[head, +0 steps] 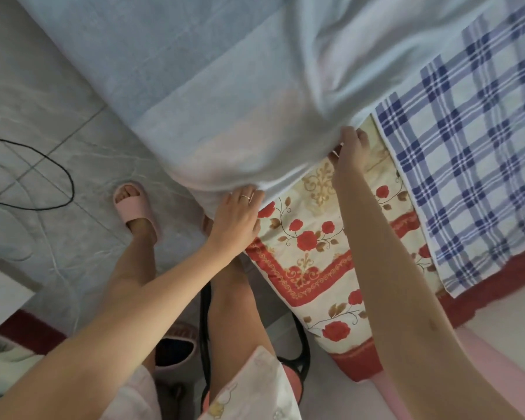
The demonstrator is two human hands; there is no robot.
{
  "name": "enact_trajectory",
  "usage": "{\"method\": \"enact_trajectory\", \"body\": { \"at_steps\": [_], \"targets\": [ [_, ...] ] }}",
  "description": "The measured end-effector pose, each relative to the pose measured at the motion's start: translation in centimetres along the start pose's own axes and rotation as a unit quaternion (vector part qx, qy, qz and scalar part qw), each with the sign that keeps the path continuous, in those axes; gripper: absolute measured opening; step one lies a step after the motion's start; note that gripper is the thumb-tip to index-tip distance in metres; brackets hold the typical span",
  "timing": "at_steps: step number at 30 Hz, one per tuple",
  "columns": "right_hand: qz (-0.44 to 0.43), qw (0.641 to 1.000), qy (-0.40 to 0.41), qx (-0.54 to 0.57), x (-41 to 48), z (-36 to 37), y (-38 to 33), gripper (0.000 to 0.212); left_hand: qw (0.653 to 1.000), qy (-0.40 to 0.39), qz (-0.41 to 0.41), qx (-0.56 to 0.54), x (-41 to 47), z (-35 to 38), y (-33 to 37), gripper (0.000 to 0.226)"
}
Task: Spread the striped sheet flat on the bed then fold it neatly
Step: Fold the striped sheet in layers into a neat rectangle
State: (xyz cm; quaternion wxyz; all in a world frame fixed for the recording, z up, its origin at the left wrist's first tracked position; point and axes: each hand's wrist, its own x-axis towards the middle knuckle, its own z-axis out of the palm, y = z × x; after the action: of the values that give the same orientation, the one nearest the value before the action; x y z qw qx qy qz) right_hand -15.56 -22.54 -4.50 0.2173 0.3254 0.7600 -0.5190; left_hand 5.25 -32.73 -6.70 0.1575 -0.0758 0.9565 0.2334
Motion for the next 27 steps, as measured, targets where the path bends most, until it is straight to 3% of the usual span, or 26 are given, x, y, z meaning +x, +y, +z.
{"method": "enact_trajectory", "body": {
  "at_steps": [2, 4, 7, 9, 11, 13, 15, 18, 20, 22, 23, 25, 27],
  "targets": [
    [-0.048, 0.997, -0.051, -0.032, 0.1, 0.5, -1.3, 0.010, 0.999, 0.022, -0.024, 0.012, 1.5, -0.3, 0.2, 0.042],
    [-0.105, 0.980, -0.106, -0.135, 0.2, 1.5, -2.1, 0.012, 0.998, 0.020, -0.061, 0.018, 3.1, -1.0, 0.4, 0.038],
    [-0.079, 0.974, -0.102, -0.187, 1.2, 2.6, -2.5, 0.022, 0.996, -0.001, -0.094, 0.002, 4.9, -2.0, 0.9, 0.031],
    [-0.013, 0.989, -0.077, -0.123, 2.0, 2.8, -2.8, 0.037, 0.995, -0.019, -0.099, -0.017, 4.9, -2.1, 1.3, 0.023],
    [0.024, 0.994, -0.040, -0.097, 2.8, 2.4, -3.7, 0.033, 0.996, -0.027, -0.086, -0.023, 4.7, -1.8, 2.0, 0.016],
    [0.021, 0.996, -0.002, -0.088, 3.3, 1.2, -3.8, 0.012, 0.998, -0.042, -0.053, -0.015, 4.1, -1.9, 2.8, 0.022],
    [0.019, 0.996, 0.027, -0.080, 3.7, -0.6, -2.9, 0.005, 0.999, -0.039, -0.017, 0.017, 4.0, -1.4, 3.3, 0.035],
    [0.025, 0.993, 0.034, -0.110, 4.3, -3.1, -0.8, 0.027, 0.988, -0.136, 0.012, 0.074, 3.7, -0.6, 3.9, 0.038],
    [0.016, 0.988, 0.077, -0.135, 4.9, -3.8, -0.3, 0.024, 0.973, -0.222, 0.026, 0.054, 3.2, 0.9, 4.3, 0.034],
    [-0.004, 0.980, 0.150, -0.128, 4.6, -3.0, -0.6, 0.015, 0.979, -0.197, 0.058, -0.007, 2.4, 0.8, 4.5, 0.035],
    [-0.056, 0.965, 0.192, -0.171, 4.2, -2.2, -0.6, 0.021, 0.988, -0.129, 0.082, -0.008, 1.9, 0.4, 4.5, 0.037],
    [-0.271, 0.881, 0.221, -0.318, 2.8, 0.0, -0.1, 0.037, 0.998, -0.007, 0.063, 0.017, 1.3, 0.7, 3.1, 0.040],
    [-0.486, 0.774, 0.042, -0.403, 0.7, 2.4, 1.6, 0.047, 0.998, 0.010, -0.015, 0.063, 1.1, 1.1, 1.0, 0.047]
  ]
}}
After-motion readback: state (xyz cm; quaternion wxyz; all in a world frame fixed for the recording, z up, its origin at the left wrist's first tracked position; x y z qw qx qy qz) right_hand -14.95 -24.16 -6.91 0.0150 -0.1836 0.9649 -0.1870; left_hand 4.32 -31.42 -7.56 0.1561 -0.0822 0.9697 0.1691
